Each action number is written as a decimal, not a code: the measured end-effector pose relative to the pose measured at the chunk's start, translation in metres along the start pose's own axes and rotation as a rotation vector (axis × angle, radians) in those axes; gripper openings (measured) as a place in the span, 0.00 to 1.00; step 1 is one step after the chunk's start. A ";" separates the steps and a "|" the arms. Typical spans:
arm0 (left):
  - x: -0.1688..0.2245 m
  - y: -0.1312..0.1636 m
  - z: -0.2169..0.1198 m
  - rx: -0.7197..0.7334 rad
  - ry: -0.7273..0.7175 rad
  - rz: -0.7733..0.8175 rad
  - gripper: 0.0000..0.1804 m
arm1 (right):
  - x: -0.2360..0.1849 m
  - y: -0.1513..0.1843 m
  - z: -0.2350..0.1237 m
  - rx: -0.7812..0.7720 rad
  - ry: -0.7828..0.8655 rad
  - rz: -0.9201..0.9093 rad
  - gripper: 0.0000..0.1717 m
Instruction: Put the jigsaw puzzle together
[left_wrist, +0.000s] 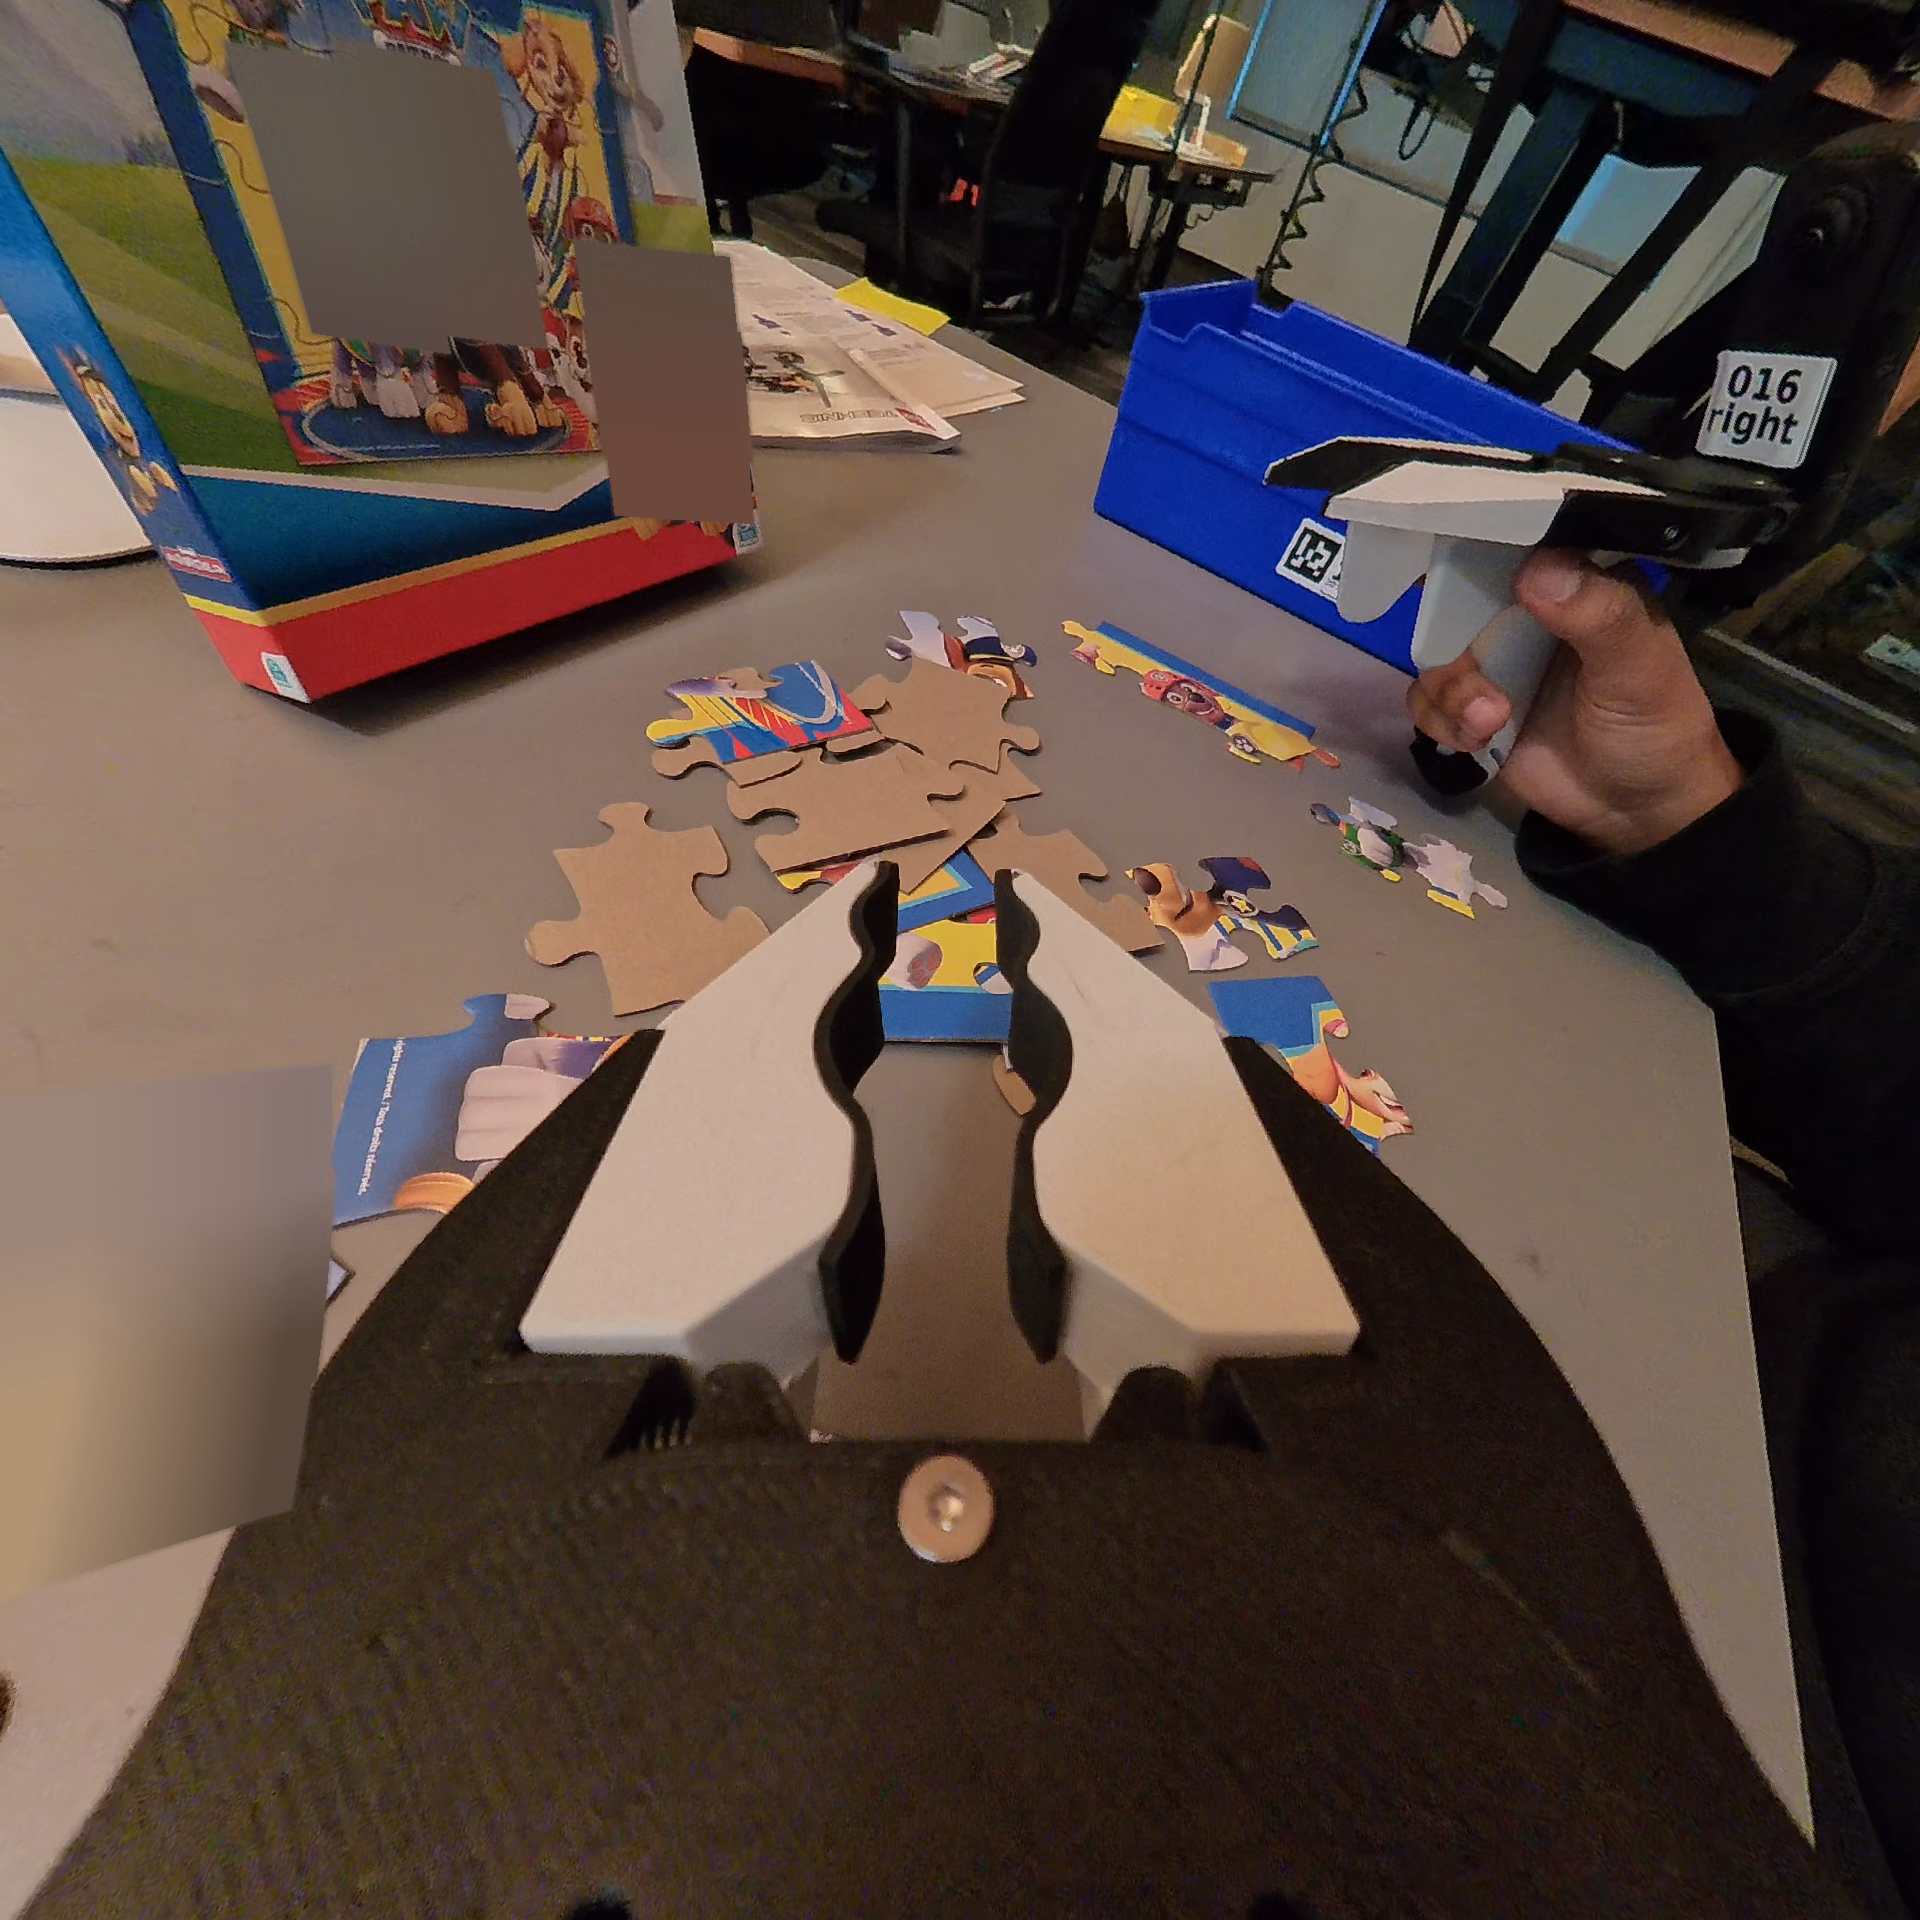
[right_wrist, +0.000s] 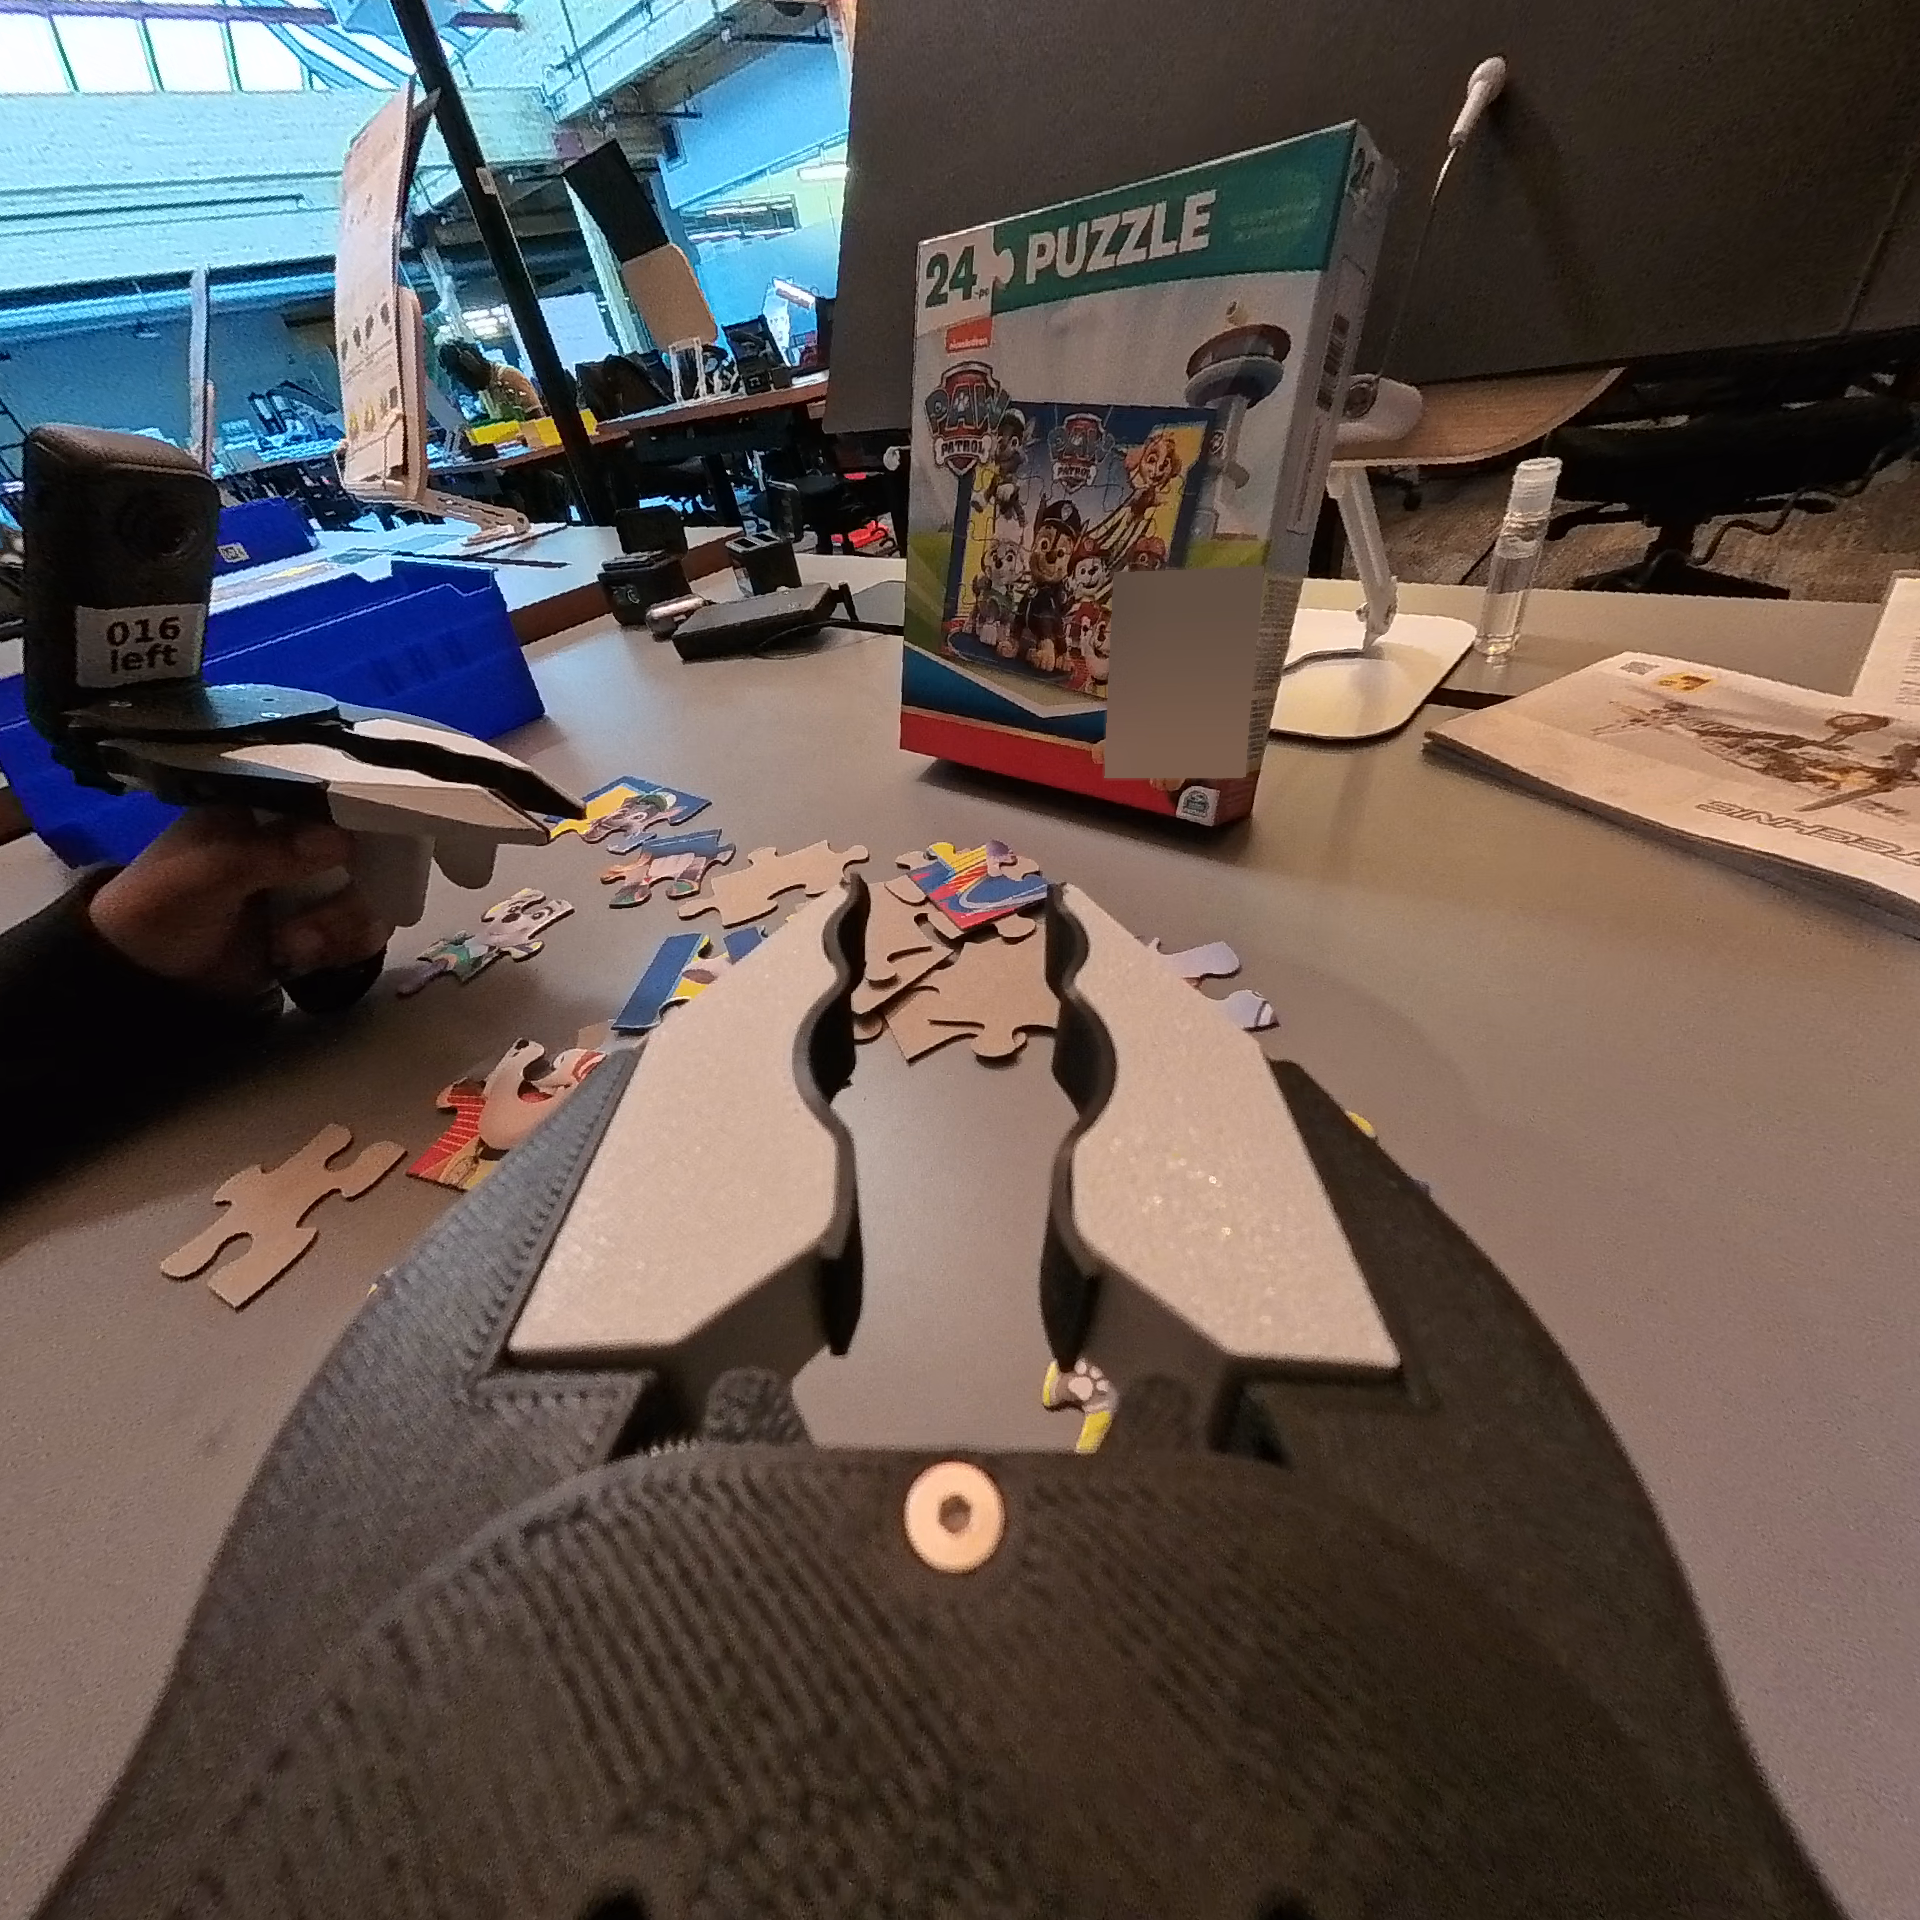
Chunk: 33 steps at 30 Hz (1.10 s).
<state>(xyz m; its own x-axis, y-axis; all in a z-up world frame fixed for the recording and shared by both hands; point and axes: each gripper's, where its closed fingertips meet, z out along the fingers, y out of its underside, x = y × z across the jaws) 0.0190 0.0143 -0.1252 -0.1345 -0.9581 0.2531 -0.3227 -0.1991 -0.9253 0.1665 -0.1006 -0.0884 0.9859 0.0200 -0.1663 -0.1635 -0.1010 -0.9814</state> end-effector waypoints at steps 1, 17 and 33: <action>0.000 0.000 0.000 -0.001 0.000 0.001 0.09 | 0.000 0.000 0.000 0.000 -0.001 0.000 0.19; 0.000 -0.001 -0.001 0.008 0.000 0.000 0.09 | -0.077 0.094 0.056 -0.626 -0.163 -0.456 0.35; 0.002 -0.004 -0.006 0.038 0.013 -0.022 0.09 | -0.072 0.113 0.078 -0.801 -0.159 -0.252 0.41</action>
<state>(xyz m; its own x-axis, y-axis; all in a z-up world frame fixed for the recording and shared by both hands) 0.0144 0.0150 -0.1192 -0.1400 -0.9506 0.2769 -0.2904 -0.2280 -0.9294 0.0745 -0.0362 -0.1948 0.9627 0.2697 -0.0229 0.1939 -0.7461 -0.6370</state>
